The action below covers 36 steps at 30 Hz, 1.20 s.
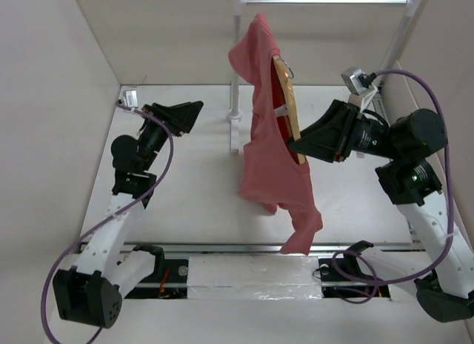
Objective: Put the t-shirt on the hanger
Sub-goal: Place the hanger at the clothesline.
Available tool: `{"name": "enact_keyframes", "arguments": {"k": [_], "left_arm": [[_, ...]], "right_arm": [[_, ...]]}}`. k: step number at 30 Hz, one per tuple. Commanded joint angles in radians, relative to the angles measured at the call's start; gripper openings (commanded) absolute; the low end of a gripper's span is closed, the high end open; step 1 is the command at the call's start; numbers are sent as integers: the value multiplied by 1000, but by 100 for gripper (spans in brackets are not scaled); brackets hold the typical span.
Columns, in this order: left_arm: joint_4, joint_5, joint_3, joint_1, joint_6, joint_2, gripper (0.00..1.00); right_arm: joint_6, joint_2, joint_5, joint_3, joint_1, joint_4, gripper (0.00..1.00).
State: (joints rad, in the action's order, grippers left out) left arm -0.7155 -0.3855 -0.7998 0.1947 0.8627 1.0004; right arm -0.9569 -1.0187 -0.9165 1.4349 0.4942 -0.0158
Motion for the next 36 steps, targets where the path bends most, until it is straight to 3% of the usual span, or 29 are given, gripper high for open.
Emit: {"name": "enact_keyframes", "arguments": {"k": [1,7,8,10,11,17,25,30,36], "left_arm": [[-7,-26,25,-1,-5,-104,69],[148,-50,-22,-1,-13,-193,60],[154,-61,-30,-1,-14,-204,49],[209,-84,-47,-1,-28,-230,36],[240,-88,-74,-1,-56,-241,21],[468,-67,-171,34,-186,-284,0],[637,-15,-188,98,-332,-284,0],[752,104,-197,156,-419,-313,28],[746,137,-165,187,-424,-330,31]], "right_arm": [[12,86,82,-102,-34,-6,0],[50,180,186,-169,-105,114,0],[90,177,205,-162,-114,135,0],[118,149,248,-150,-138,152,0],[127,135,251,-151,-154,139,0],[66,-10,202,-174,-360,-48,0],[-107,-159,67,-177,-568,-373,0],[-235,-259,34,-189,-658,-541,0],[-342,-371,-4,-91,-710,-662,0]]}}
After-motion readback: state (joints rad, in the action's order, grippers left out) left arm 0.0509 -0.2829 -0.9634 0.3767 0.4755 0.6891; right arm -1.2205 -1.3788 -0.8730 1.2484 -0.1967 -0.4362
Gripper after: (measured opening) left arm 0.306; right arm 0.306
